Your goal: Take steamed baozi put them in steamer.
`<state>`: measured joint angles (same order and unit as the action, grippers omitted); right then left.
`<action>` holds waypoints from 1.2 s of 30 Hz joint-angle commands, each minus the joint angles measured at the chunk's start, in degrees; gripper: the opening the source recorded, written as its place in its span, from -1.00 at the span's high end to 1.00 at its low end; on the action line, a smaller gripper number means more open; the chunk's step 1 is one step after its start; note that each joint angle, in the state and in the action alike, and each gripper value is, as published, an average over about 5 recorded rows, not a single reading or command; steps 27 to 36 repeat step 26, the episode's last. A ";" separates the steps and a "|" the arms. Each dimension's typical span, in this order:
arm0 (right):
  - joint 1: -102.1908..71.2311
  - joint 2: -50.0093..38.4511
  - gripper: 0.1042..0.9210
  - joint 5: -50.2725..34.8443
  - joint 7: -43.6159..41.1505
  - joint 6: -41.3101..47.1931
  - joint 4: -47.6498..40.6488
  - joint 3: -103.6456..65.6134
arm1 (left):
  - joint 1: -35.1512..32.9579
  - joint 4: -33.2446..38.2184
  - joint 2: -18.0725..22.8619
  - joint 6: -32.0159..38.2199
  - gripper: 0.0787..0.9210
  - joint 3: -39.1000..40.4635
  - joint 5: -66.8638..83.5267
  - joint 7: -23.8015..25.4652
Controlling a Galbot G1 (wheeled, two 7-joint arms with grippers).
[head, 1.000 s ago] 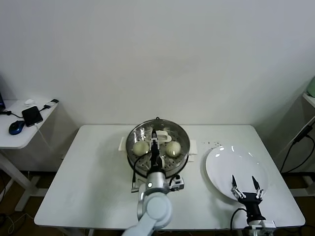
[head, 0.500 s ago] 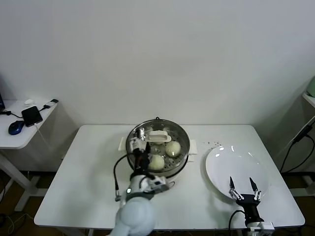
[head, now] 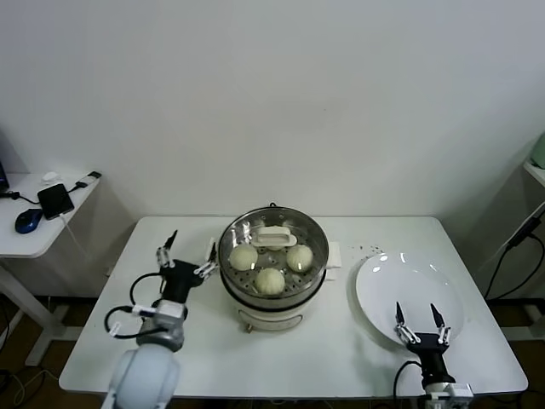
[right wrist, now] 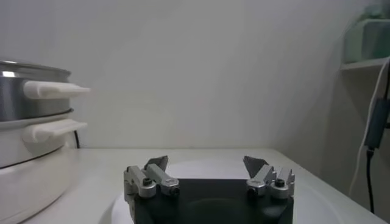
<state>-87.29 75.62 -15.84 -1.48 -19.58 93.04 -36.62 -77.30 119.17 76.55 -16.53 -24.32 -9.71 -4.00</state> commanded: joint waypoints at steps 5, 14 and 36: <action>0.11 -0.15 -0.76 -0.09 0.01 0.25 0.10 0.27 | -6.69 -11.56 -4.34 18.65 -0.77 -10.65 30.30 -2.18; 0.44 -0.53 -0.76 -0.39 -0.15 0.54 0.16 0.53 | -6.73 -16.02 -2.88 21.33 -0.77 -7.98 29.14 -2.12; 0.93 -0.70 -0.76 -0.58 -0.14 0.66 -0.13 0.75 | -7.05 -15.90 -2.28 21.76 -0.77 -7.11 27.89 -1.75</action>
